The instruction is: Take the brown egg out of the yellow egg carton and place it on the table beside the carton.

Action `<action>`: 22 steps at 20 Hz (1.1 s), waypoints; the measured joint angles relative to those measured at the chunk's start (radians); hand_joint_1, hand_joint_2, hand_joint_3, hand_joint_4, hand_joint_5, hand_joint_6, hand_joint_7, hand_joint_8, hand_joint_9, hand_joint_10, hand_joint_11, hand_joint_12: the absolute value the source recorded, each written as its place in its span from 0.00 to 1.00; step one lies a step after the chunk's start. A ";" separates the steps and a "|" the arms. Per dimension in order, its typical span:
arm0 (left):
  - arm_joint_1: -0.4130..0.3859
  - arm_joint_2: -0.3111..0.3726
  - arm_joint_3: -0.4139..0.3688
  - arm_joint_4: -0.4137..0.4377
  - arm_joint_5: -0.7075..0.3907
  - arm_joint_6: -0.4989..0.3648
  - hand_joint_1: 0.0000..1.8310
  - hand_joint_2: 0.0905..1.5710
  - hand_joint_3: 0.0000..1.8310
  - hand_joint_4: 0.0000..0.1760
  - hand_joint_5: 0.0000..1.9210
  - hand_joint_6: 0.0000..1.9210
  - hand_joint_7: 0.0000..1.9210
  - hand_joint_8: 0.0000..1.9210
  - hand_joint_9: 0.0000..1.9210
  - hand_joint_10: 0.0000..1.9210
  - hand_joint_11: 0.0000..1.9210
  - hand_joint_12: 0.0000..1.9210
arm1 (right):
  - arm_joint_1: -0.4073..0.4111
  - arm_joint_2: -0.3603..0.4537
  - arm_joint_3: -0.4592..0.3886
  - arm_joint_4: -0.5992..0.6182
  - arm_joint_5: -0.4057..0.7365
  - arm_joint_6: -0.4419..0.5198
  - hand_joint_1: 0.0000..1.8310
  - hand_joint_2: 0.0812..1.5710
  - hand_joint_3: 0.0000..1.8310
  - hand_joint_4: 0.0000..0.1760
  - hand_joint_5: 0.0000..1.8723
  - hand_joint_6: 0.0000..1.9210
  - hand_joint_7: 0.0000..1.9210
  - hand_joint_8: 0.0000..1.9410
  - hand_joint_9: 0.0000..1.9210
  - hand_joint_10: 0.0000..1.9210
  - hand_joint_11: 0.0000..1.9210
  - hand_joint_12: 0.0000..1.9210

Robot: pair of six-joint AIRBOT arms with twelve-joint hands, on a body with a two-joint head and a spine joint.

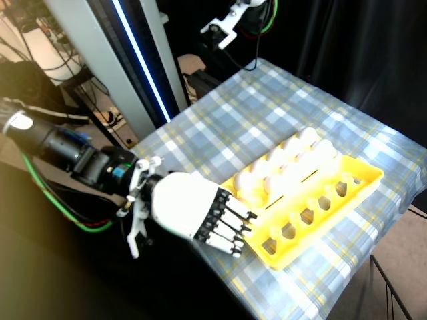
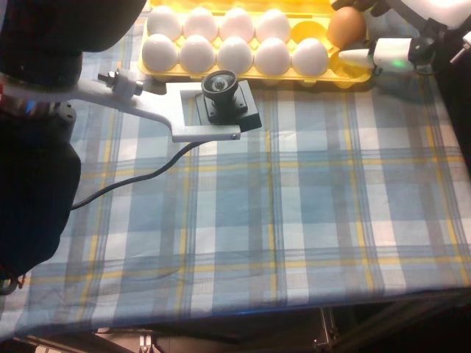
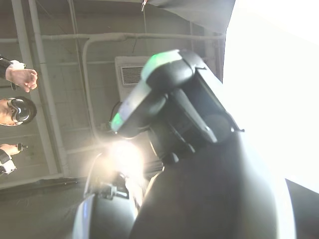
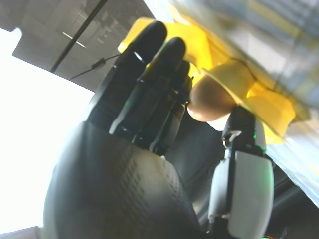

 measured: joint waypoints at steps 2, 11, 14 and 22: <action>0.000 0.000 0.000 0.000 0.000 0.000 0.06 0.73 0.00 0.00 0.42 1.00 0.60 1.00 0.63 1.00 0.44 1.00 | 0.000 0.006 -0.013 -0.005 0.002 -0.001 0.57 0.67 0.00 0.88 0.56 0.45 0.59 0.00 0.65 0.02 0.36 0.75; 0.000 0.000 0.000 0.000 0.000 0.000 0.06 0.73 0.00 0.00 0.42 1.00 0.61 1.00 0.62 1.00 0.48 1.00 | 0.000 0.028 -0.046 -0.024 0.019 -0.006 0.57 0.67 0.00 0.89 0.56 0.45 0.59 0.00 0.66 0.03 0.39 0.70; 0.000 0.000 0.000 0.000 0.000 0.000 0.08 0.72 0.00 0.00 0.44 1.00 0.62 1.00 0.64 1.00 0.50 1.00 | 0.001 0.042 -0.063 -0.027 0.036 -0.006 0.59 0.67 0.00 0.52 0.56 0.44 0.60 0.00 0.66 0.17 0.44 0.82; 0.000 0.000 0.000 0.000 0.000 0.000 0.08 0.72 0.00 0.00 0.47 1.00 0.64 1.00 0.66 1.00 0.51 1.00 | 0.001 0.101 -0.124 -0.055 0.119 -0.006 0.59 0.66 0.00 0.29 0.57 0.43 0.59 0.00 0.58 0.34 0.43 0.80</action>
